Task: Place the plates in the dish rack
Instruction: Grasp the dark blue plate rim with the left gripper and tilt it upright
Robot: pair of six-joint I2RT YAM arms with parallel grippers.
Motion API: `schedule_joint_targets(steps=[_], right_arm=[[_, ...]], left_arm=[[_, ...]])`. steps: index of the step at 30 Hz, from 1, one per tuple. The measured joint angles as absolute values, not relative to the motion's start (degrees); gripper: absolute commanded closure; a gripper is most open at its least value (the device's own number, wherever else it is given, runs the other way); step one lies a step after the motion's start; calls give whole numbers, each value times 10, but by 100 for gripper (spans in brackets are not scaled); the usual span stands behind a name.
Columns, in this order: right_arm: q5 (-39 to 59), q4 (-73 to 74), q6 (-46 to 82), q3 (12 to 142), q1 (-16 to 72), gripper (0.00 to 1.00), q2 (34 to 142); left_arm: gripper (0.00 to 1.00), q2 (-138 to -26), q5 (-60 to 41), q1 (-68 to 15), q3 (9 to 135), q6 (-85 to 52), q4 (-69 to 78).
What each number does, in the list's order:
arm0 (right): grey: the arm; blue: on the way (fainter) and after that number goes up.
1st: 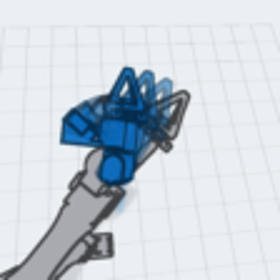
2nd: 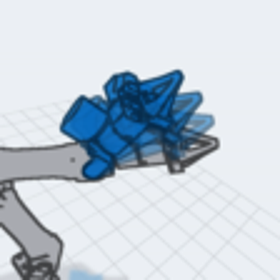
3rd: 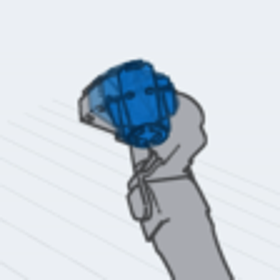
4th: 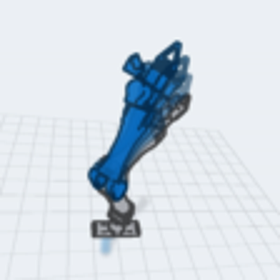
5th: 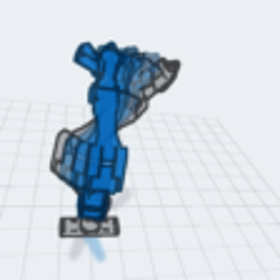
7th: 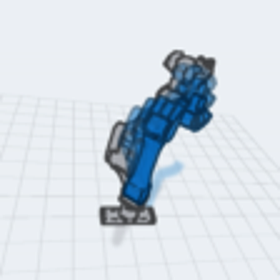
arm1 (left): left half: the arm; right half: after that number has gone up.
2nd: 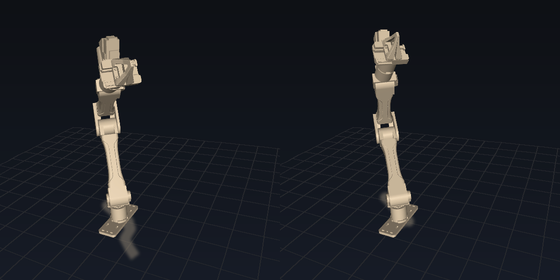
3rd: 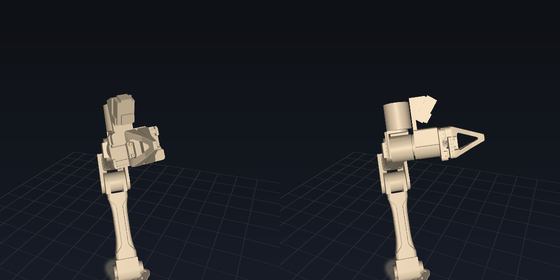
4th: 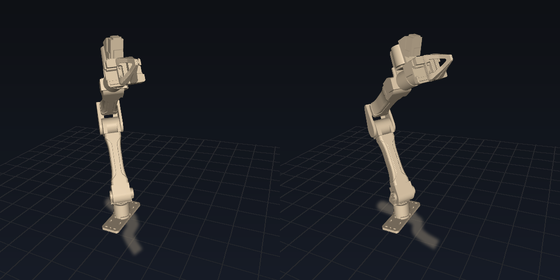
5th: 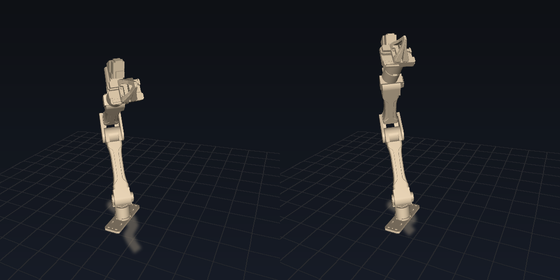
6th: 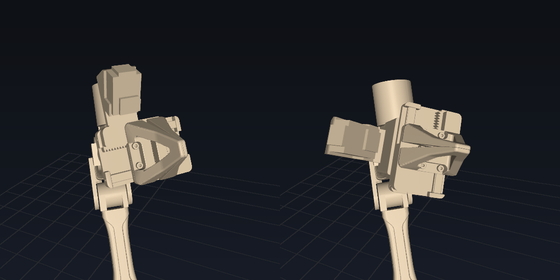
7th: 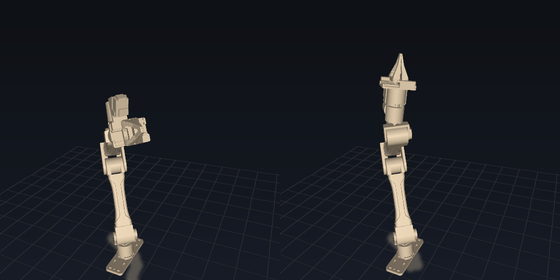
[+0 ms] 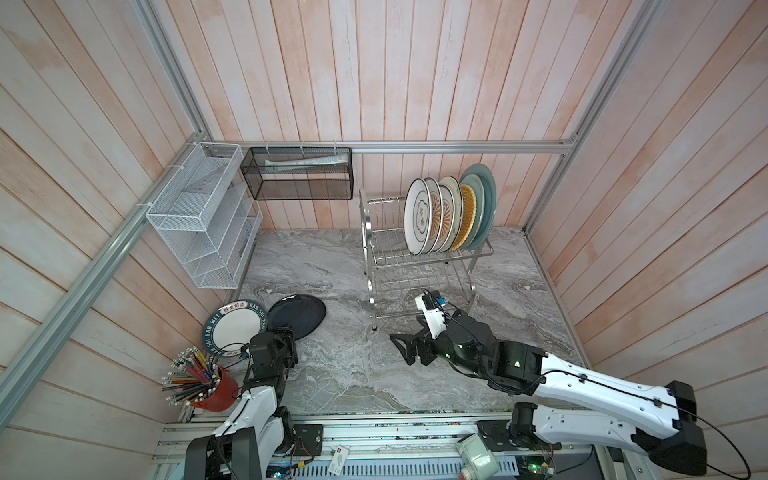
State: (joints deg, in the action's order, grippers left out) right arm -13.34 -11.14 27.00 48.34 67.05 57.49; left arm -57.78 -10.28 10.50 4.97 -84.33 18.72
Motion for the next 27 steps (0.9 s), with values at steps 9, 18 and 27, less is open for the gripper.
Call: schedule_joint_targets(steps=[9, 18, 27], right_arm=[[-133, -105, 274, 465, 670, 2, 566], [-133, -102, 277, 461, 670, 2, 544], [-134, -104, 288, 449, 670, 2, 514]], left_arm=[[35, -614, -109, 105, 67, -860, 189], [68, -639, -107, 106, 85, -881, 154], [96, -655, -106, 109, 89, -866, 162]])
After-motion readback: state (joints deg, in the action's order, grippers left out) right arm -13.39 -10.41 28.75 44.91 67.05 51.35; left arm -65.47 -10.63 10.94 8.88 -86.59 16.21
